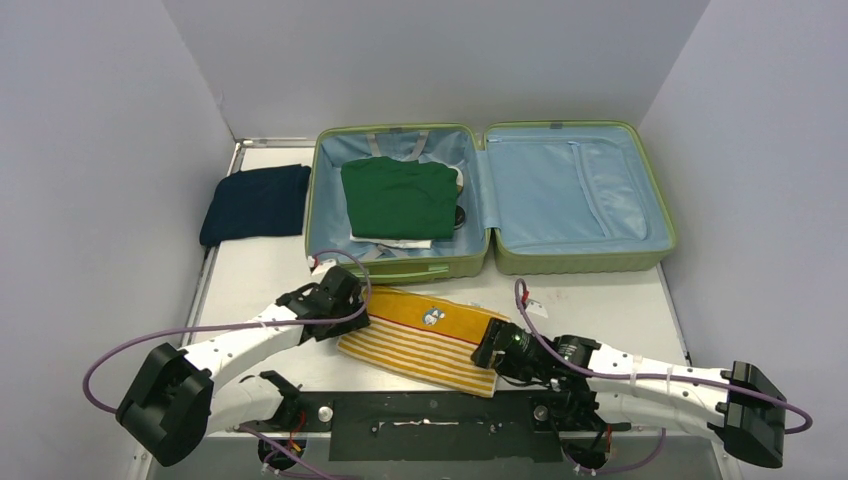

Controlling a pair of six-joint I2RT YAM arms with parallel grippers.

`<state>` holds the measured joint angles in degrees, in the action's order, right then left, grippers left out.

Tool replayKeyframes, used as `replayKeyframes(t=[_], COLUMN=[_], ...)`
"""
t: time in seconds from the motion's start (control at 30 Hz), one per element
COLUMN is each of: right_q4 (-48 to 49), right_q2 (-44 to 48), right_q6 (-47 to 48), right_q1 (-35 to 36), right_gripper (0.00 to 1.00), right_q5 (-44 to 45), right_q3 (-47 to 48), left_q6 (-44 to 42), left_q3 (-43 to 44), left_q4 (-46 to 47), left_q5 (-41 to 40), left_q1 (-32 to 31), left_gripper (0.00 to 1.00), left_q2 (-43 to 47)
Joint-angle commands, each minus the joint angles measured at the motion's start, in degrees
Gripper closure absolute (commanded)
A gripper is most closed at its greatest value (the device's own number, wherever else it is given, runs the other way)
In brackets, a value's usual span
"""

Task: Pack the luggage
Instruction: Move the household item to the corner of the board.

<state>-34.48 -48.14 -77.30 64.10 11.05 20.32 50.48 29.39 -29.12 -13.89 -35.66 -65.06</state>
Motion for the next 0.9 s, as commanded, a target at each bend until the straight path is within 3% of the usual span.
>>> replayKeyframes(t=[0.0, 0.23, 0.43, 0.53, 0.57, 0.67, 0.7, 0.83, 0.87], right_q4=[8.7, 13.2, 5.7, 2.8, 2.2, 1.1, 0.7, -0.2, -0.6], right_q2=[-4.0, -5.1, -1.6, -0.6, -0.7, -1.2, -1.3, -0.4, -0.1], right_q6=[-2.7, -2.7, -0.2, 1.1, 1.3, 2.2, 2.3, 3.1, 3.4], right_q1=[-0.2, -0.2, 0.6, 1.3, 1.4, 1.4, 1.5, 1.6, 1.5], right_gripper=[0.32, 0.60, 0.92, 1.00, 1.00, 1.00, 1.00, 1.00, 1.00], right_q5=[-8.1, -10.1, -4.0, -1.5, -1.2, -0.6, -0.6, -0.8, -0.8], right_q3=[-8.8, -11.0, -4.9, -1.3, -0.4, 0.9, 0.9, 0.5, 0.3], left_q6=[1.6, 2.3, 2.4, 2.2, 2.2, 2.9, 2.9, 2.1, 1.7], left_q3=[-2.1, -6.1, -6.3, -4.9, -4.2, -2.8, -2.7, -3.5, -3.6], left_q4=[4.8, 7.6, 6.3, 4.6, 3.6, 0.4, -0.1, 1.1, 1.7], left_q5=[1.7, 3.3, 3.9, 3.9, 3.6, 2.2, 1.9, 3.1, 3.8], left_q1=[-2.0, -3.0, -3.2, -3.2, -3.2, -3.2, -3.2, -3.2, -3.3], left_gripper=[0.35, 0.68, 0.97, 1.00, 0.92, 0.43, 0.32, 0.05, 0.03], left_q2=[-1.8, -1.2, 3.5, 6.5, 7.1, 8.5, 8.8, 8.0, 7.0])
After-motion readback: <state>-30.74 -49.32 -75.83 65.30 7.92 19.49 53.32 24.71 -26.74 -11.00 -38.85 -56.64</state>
